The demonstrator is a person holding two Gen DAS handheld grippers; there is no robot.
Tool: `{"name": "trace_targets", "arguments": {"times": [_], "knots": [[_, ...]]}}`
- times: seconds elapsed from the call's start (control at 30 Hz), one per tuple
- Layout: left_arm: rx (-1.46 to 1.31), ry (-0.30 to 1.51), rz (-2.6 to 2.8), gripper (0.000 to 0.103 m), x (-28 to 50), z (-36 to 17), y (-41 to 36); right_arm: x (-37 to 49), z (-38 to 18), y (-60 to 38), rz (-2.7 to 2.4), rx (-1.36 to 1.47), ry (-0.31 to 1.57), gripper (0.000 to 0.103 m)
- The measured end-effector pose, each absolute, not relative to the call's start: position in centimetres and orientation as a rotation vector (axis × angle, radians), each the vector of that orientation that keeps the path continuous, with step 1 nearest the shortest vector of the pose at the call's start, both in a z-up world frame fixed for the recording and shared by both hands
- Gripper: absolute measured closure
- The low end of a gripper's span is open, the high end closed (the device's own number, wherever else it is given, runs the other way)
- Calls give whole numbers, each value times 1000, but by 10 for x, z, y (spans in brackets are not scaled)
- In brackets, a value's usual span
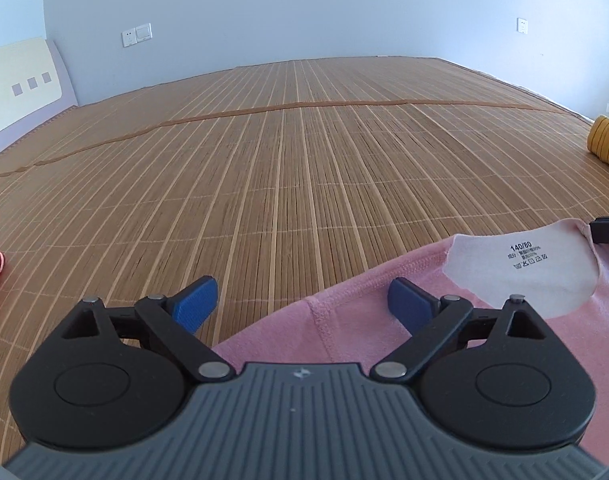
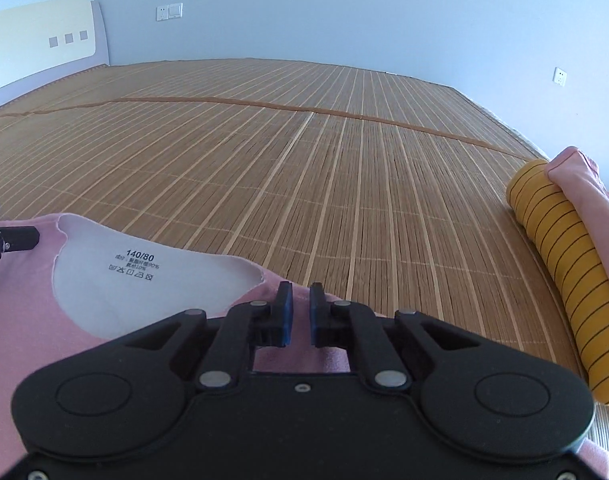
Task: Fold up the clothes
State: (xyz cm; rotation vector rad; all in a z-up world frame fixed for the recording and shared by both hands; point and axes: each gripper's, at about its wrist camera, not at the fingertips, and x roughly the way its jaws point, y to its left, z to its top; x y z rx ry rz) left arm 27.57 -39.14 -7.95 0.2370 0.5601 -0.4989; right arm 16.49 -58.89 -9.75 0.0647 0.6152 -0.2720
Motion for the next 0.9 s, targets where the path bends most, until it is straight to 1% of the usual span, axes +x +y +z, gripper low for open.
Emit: {"name": "trace_targets", "arguments": {"times": [0.1,0.13,0.17,0.23,0.37,0.4,0.47,0.53,0.6,0.67,0.73,0.77,0.8,0.83,0.87,0.9], "knots": [[205,572,-510,8,278,-73,-384,157,-84,-605,-210,179,594,90],[198,557,-512,8,269,-64,-374,141,-72,-611,-199,240,560,85],[190,527,-520,8,257,-54,-361,124,-60,-617,-186,291,528,74],[183,491,-531,7,230,-36,-336,80,-39,-622,-160,307,479,57],[191,550,-571,5,172,-22,-291,-1,-25,-616,-132,313,525,56],[193,571,-585,5,157,-21,-280,-18,-31,-610,-113,323,547,55],[171,595,-616,5,119,-28,-257,-52,-43,-596,-76,342,589,49],[154,615,-636,4,90,-37,-240,-78,-60,-578,-75,343,625,48],[154,611,-630,4,66,-48,-232,-89,-71,-564,-99,330,645,49],[184,611,-646,4,41,-60,-227,-98,-80,-553,-120,311,667,53],[253,609,-617,4,17,-76,-231,-102,-80,-541,-115,253,665,53],[280,598,-604,4,9,-82,-230,-101,-80,-535,-113,232,668,57],[307,587,-591,4,1,-87,-228,-102,-81,-530,-113,217,666,65],[315,578,-583,4,-1,-89,-225,-104,-82,-526,-114,198,668,89],[322,569,-575,4,-3,-91,-222,-109,-85,-521,-129,174,668,95],[329,561,-567,3,-5,-92,-219,-112,-85,-519,-153,151,668,96]]}}
